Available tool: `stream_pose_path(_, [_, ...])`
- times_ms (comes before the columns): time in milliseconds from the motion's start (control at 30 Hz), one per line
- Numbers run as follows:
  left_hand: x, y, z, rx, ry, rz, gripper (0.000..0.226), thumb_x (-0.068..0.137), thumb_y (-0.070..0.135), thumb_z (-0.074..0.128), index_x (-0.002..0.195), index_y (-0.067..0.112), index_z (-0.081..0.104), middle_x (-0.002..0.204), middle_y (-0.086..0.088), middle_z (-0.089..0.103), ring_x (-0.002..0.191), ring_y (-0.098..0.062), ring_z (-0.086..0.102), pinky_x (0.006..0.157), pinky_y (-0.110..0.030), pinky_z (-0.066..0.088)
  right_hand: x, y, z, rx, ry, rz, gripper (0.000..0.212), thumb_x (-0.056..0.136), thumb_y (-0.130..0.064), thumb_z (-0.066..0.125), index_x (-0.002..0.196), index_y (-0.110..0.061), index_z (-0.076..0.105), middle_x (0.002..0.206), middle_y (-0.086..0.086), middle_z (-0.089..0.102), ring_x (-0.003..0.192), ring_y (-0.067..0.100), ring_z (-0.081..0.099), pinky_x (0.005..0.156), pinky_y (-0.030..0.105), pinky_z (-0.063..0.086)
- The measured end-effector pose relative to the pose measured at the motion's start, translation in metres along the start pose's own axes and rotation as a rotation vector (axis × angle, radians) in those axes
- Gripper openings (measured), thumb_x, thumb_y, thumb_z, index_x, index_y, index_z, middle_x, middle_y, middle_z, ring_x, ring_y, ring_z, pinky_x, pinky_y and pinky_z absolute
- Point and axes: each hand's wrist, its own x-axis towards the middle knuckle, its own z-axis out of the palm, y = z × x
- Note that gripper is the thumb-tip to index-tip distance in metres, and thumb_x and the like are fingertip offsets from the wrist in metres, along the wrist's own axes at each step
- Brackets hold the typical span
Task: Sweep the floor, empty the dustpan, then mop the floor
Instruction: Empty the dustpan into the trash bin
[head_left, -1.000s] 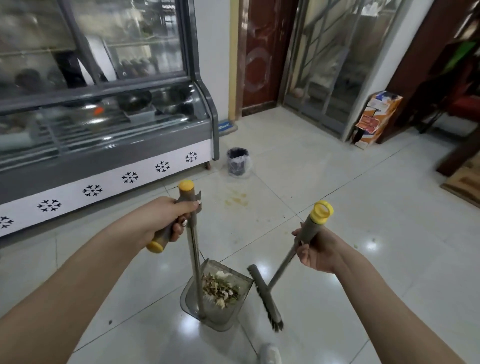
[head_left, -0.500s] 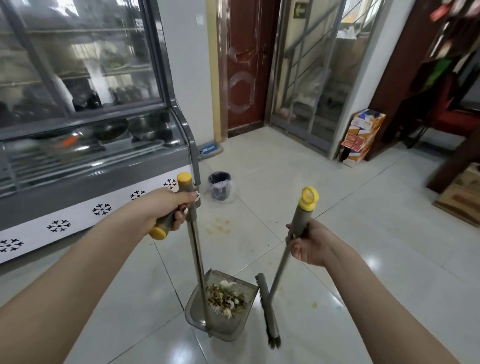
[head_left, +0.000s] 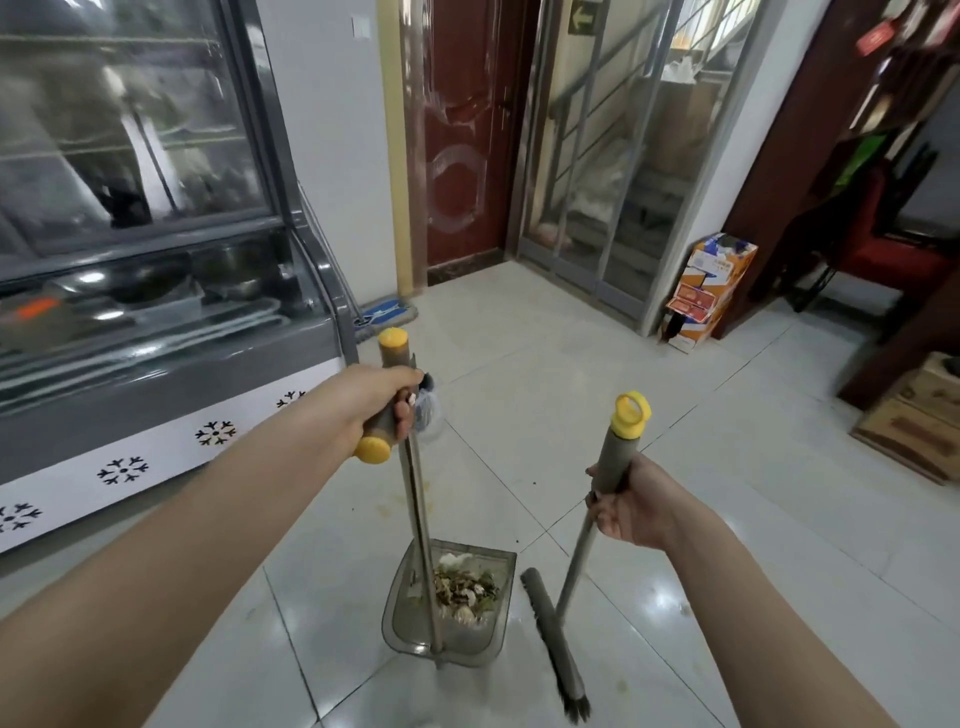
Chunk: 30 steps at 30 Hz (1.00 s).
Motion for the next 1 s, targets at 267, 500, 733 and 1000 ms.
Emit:
stream_pose_path(267, [0.094, 0.055, 0.04, -0.051, -0.077, -0.027, 0.031, 0.094, 0.009, 0.052, 0.065, 0.008, 0.043, 0.032, -0.001, 0.046, 0.025, -0.008, 0.045, 0.033, -0.013, 0.044, 0.074, -0.063, 0.005, 0.073, 0.09, 0.043, 0.025, 0.093, -0.033, 0.038, 0.085, -0.012, 0.05, 0.061, 0.009, 0.047, 0.048, 0.02, 0.048, 0.042, 0.02, 0.045])
stream_pose_path(500, [0.171, 0.099, 0.074, -0.183, -0.094, -0.039, 0.031, 0.095, 0.01, 0.049, 0.065, 0.012, 0.041, 0.029, 0.004, 0.037, 0.022, -0.004, 0.034, 0.031, -0.006, 0.03, 0.127, -0.134, -0.012, 0.084, 0.088, 0.021, 0.023, 0.093, -0.03, 0.037, 0.085, -0.013, 0.049, 0.047, 0.008, 0.05, 0.046, 0.019, 0.048, 0.044, 0.02, 0.045])
stream_pose_path(733, [0.235, 0.13, 0.123, -0.272, -0.026, -0.042, 0.028, 0.095, 0.013, 0.051, 0.069, 0.012, 0.043, 0.032, 0.006, 0.039, 0.023, -0.001, 0.035, 0.03, -0.006, 0.031, 0.19, -0.216, -0.033, 0.009, 0.018, 0.023, 0.022, 0.093, -0.028, 0.037, 0.084, -0.013, 0.05, 0.043, 0.006, 0.048, 0.047, 0.019, 0.048, 0.045, 0.02, 0.045])
stream_pose_path(1000, [0.296, 0.167, 0.174, -0.297, 0.065, 0.023, 0.033, 0.098, 0.015, 0.047, 0.066, 0.011, 0.041, 0.029, 0.005, 0.035, 0.02, -0.004, 0.033, 0.029, -0.006, 0.029, 0.249, -0.303, -0.04, -0.039, -0.098, 0.044, 0.024, 0.092, -0.033, 0.038, 0.086, -0.012, 0.049, 0.054, 0.009, 0.05, 0.05, 0.018, 0.048, 0.045, 0.019, 0.046])
